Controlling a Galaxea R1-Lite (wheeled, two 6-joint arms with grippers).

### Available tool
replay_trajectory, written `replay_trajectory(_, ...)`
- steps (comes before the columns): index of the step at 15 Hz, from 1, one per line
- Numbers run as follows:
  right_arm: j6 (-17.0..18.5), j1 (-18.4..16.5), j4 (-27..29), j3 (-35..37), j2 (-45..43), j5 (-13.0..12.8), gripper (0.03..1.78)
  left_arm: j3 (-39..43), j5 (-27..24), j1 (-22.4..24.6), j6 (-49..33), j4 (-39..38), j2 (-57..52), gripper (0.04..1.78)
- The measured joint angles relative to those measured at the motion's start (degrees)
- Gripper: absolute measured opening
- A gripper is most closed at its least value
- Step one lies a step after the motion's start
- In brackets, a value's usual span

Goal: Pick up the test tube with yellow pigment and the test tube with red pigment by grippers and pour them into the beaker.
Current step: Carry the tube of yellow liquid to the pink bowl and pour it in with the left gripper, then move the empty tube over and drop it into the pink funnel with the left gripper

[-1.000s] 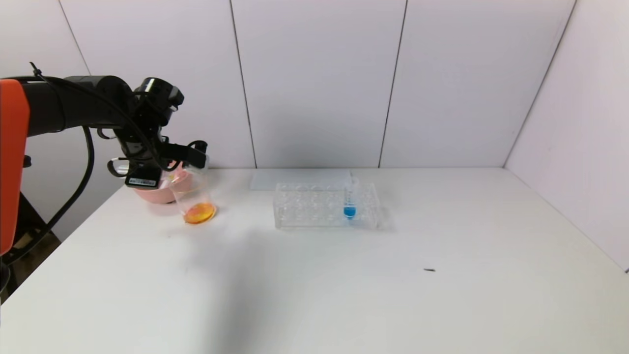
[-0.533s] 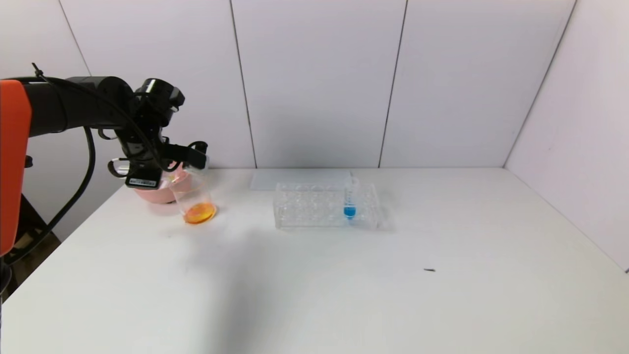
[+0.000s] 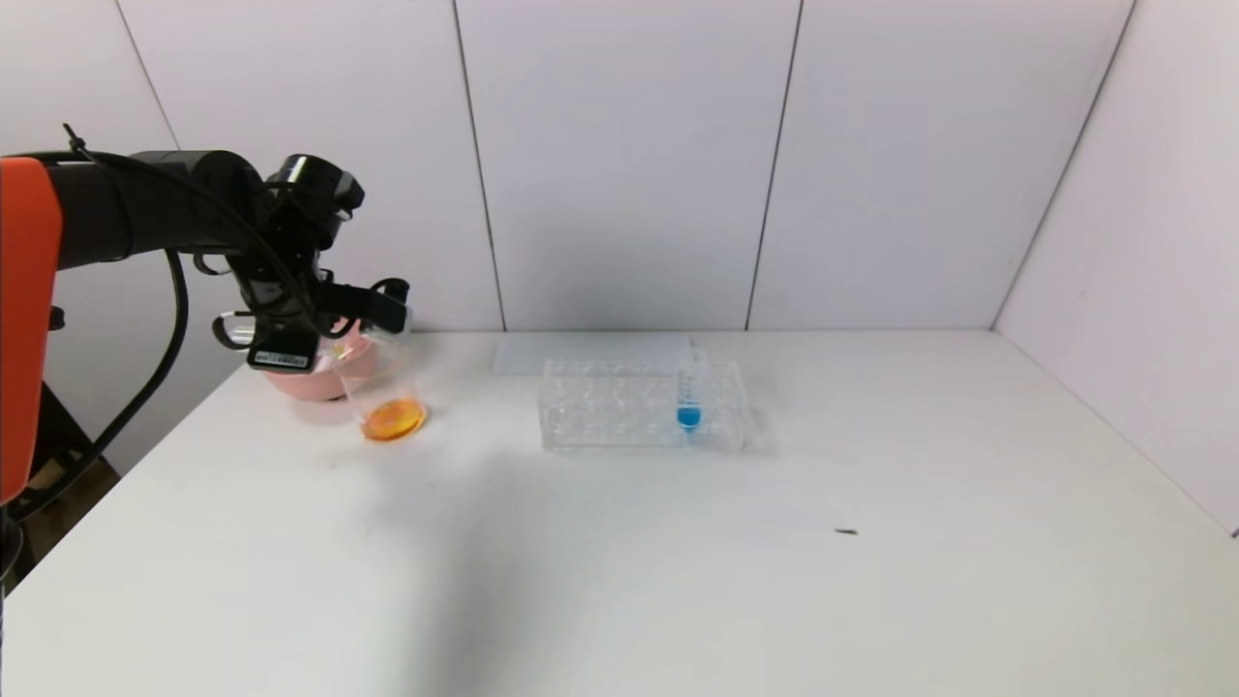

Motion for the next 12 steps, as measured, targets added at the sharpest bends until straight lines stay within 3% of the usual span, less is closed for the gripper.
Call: replay_trajectory(12, 0.0, 0.0, 0.0, 0.0, 0.0, 0.0, 1.7, 0.1, -0.4, 1.0, -0.7, 0.8, -1.0, 0.45)
